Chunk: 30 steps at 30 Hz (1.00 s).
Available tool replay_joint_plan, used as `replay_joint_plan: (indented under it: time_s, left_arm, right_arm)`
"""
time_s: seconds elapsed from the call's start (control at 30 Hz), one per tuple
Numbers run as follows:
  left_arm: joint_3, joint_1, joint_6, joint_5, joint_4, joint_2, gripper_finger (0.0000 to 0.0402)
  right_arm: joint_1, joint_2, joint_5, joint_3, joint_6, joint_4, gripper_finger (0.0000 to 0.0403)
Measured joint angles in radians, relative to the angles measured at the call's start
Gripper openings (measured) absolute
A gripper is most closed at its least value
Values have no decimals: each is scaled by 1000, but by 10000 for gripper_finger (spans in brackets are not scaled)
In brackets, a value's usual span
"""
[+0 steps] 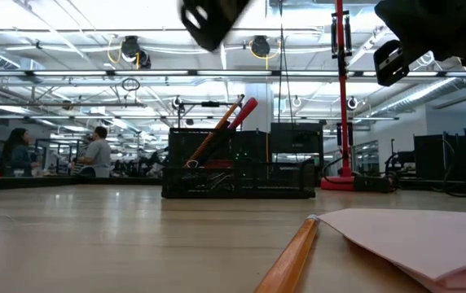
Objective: Pick and place office supplies into organizer
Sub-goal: Put the pencil into the desk organizer
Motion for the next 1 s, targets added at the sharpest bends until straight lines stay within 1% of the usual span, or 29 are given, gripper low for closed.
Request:
replay_joint_plan:
  time_s: [0.1, 0.17, 0.43, 0.57, 0.73, 0.8, 0.9, 1.0]
  left_arm:
    - [9, 34, -11, 114, -8, 45, 3]
    - [9, 60, -35, 169, -11, 67, 3]
    - [9, 128, -71, 286, -58, 91, 4]
    - [9, 133, -95, 314, -118, 106, 5]
    - [12, 125, -125, 320, -113, 138, 5]
    - [15, 123, -140, 309, -149, 140, 8]
    - [18, 118, -170, 255, -211, 139, 8]
    - [18, 113, -180, 237, -261, 138, 3]
  right_arm:
    - [0, 0, 0, 0, -2, 0, 0]
    - [0, 0, 0, 0, -4, 0, 0]
    - [0, 0, 0, 0, -7, 0, 0]
    - [0, 0, 2, 0, -22, 0, 0]
    - [0, 0, 2, 0, -22, -1, 0]
    - [0, 0, 2, 0, -22, -5, 0]
    - [0, 0, 2, 0, -22, 0, 0]
    - [0, 0, 2, 0, -22, 0, 0]
